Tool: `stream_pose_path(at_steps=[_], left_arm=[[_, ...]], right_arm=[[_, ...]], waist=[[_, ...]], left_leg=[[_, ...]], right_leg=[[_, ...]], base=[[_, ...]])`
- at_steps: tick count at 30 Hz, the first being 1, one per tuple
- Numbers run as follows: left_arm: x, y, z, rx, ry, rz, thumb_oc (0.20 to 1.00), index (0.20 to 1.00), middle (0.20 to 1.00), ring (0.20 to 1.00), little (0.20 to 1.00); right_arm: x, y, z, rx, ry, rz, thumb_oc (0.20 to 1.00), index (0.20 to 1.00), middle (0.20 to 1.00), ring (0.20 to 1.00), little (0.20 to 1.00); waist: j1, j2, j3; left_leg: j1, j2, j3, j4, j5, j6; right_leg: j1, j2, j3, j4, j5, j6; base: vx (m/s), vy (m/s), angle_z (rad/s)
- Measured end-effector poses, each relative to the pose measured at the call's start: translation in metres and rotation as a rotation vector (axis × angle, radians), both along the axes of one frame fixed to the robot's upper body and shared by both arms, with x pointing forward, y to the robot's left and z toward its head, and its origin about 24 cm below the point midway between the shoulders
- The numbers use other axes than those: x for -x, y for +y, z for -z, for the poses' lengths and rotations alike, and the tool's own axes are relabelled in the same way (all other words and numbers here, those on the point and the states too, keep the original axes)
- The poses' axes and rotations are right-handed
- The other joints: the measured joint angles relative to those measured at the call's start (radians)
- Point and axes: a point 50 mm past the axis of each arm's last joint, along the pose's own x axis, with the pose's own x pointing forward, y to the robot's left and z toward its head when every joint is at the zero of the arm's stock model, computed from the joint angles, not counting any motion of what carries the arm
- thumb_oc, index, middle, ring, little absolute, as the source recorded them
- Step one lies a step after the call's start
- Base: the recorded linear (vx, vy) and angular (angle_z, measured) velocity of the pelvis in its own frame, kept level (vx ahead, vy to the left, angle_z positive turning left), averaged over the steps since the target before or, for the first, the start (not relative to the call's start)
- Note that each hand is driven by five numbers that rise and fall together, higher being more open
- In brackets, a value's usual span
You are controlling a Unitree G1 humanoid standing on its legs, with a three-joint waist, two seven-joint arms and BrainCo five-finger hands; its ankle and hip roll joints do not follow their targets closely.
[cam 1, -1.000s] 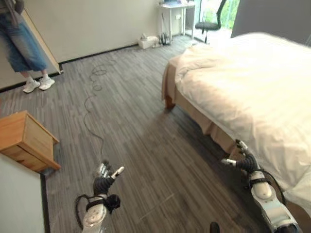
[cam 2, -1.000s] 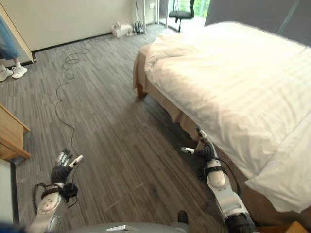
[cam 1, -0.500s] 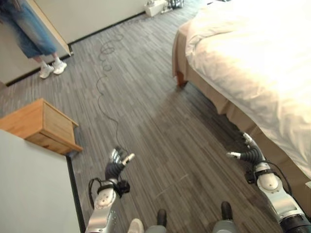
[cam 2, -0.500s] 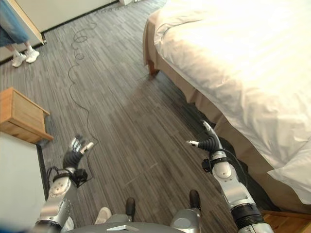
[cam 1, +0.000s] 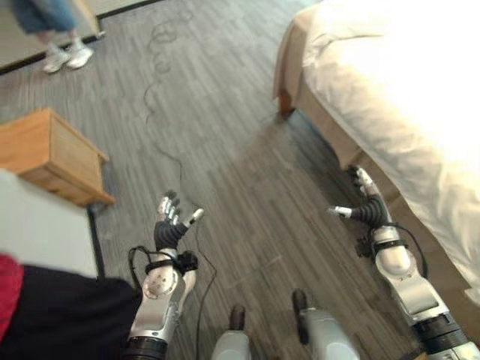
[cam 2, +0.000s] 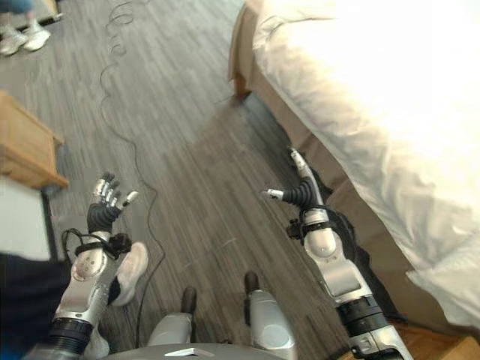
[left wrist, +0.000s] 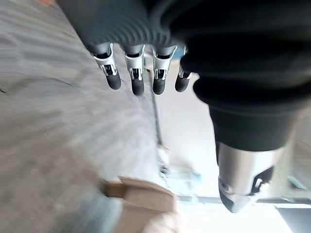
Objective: Making the bed.
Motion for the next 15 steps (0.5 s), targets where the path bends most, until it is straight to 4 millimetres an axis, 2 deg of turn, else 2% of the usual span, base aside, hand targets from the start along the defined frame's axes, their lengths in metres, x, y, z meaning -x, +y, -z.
stream_pose_path(at_steps=[2,3,4,5,6,7,8,9,10,11,13,14,15], left_arm=[[0.007,0.005,0.005,-0.009,0.026,-0.012,1.000,1.000,1.000,1.000,1.000],[0.009,0.007,0.006,-0.015,0.035,-0.011,1.000,1.000,1.000,1.000,1.000],[0.010,0.009,0.006,-0.027,0.042,-0.002,1.000,1.000,1.000,1.000,1.000],[0.009,0.010,0.005,-0.034,0.043,0.000,1.000,1.000,1.000,1.000,1.000],[0.011,0.012,0.008,-0.034,0.061,-0.007,1.000,1.000,1.000,1.000,1.000],[0.011,0.013,0.010,-0.033,0.068,-0.011,1.000,1.000,1.000,1.000,1.000],[0.011,0.013,0.009,-0.031,0.066,-0.013,1.000,1.000,1.000,1.000,1.000],[0.012,0.013,0.010,-0.026,0.067,-0.014,1.000,1.000,1.000,1.000,1.000],[0.017,0.010,0.013,-0.002,0.072,-0.006,1.000,1.000,1.000,1.000,1.000],[0.017,0.008,0.015,0.010,0.075,-0.007,1.000,1.000,1.000,1.000,1.000],[0.017,0.009,0.015,0.005,0.079,-0.003,1.000,1.000,1.000,1.000,1.000],[0.013,0.009,0.014,0.004,0.076,0.003,1.000,1.000,1.000,1.000,1.000],[0.011,0.008,0.013,0.005,0.076,0.005,1.000,1.000,1.000,1.000,1.000]], right_arm=[[0.001,0.002,0.003,-0.006,0.013,-0.009,1.000,1.000,1.000,1.000,1.000],[0.000,0.004,0.005,-0.008,0.020,-0.014,1.000,1.000,1.000,1.000,1.000],[-0.003,0.006,0.008,-0.011,0.030,-0.016,1.000,1.000,1.000,1.000,1.000],[-0.006,0.006,0.008,-0.007,0.034,-0.016,1.000,1.000,1.000,1.000,1.000],[-0.009,0.008,0.007,-0.010,0.030,-0.018,1.000,1.000,1.000,1.000,1.000],[-0.008,0.011,0.005,-0.018,0.022,-0.027,1.000,1.000,1.000,1.000,1.000],[-0.010,0.014,0.001,-0.017,0.006,-0.040,1.000,1.000,1.000,1.000,1.000],[-0.011,0.013,-0.001,-0.012,-0.001,-0.041,1.000,1.000,1.000,1.000,1.000],[-0.012,0.013,-0.003,0.006,0.000,-0.047,1.000,1.000,1.000,1.000,1.000],[-0.013,0.011,-0.004,0.018,0.000,-0.051,1.000,1.000,1.000,1.000,1.000],[-0.011,0.012,0.001,0.029,0.024,-0.064,1.000,1.000,1.000,1.000,1.000],[-0.011,0.012,0.001,0.032,0.029,-0.066,1.000,1.000,1.000,1.000,1.000],[-0.012,0.012,0.001,0.032,0.028,-0.066,1.000,1.000,1.000,1.000,1.000]], waist=[[0.020,-0.015,0.003],[0.025,-0.045,0.009],[0.040,-0.088,0.012],[0.060,-0.104,0.011],[0.082,-0.106,0.020],[0.089,-0.105,0.019],[0.103,-0.102,0.023],[0.105,-0.094,0.027],[0.109,-0.072,0.030],[0.116,-0.055,0.033],[0.123,-0.026,0.033],[0.128,-0.028,0.033],[0.136,-0.029,0.031]], left_leg=[[0.014,0.010,0.007,0.038,0.014,-0.021],[-0.007,-0.012,0.025,0.116,0.016,-0.028],[-0.119,-0.056,0.061,0.344,0.022,-0.043],[-0.243,-0.078,0.065,0.578,0.074,-0.078],[-0.331,-0.104,0.045,0.745,0.131,-0.039],[-0.365,-0.123,0.048,0.777,0.105,-0.024],[-0.373,-0.152,0.129,0.592,0.053,0.015],[-0.358,-0.180,0.165,0.472,0.052,0.015],[-0.286,-0.236,0.202,0.129,0.066,0.036],[-0.255,-0.256,0.200,0.007,0.093,0.067],[-0.265,-0.259,0.238,-0.062,0.107,0.076],[-0.312,-0.249,0.269,-0.064,0.107,0.073],[-0.320,-0.241,0.265,-0.059,0.107,0.074]], right_leg=[[0.039,0.021,-0.010,-0.010,-0.022,-0.018],[0.047,0.005,-0.007,-0.006,-0.037,-0.028],[0.053,-0.019,-0.002,0.000,-0.051,-0.056],[0.057,-0.033,0.009,0.005,-0.057,-0.081],[0.093,-0.030,0.026,-0.005,-0.062,-0.100],[0.117,-0.031,0.030,-0.025,-0.064,-0.105],[0.150,-0.039,0.042,-0.064,-0.070,-0.095],[0.171,-0.037,0.048,-0.087,-0.064,-0.080],[0.240,-0.037,0.056,-0.176,-0.049,-0.050],[0.269,-0.028,0.058,-0.198,-0.031,-0.056],[0.351,-0.004,0.050,-0.259,-0.047,-0.047],[0.393,-0.007,0.058,-0.261,-0.107,-0.055],[0.415,-0.012,0.064,-0.261,-0.132,-0.046]], base=[[0.27,-0.184,0.16],[0.21,-0.134,0.19],[0.21,-0.093,0.03],[0.27,-0.035,-0.19],[0.27,0.027,-0.29],[0.54,0.177,-0.33],[0.56,0.222,-0.18],[0.68,0.287,-0.24],[0.35,0.145,-0.25],[0.35,0.146,-0.23],[0.36,0.156,-0.11],[0.66,0.312,-0.08],[0.57,0.274,-0.24]])
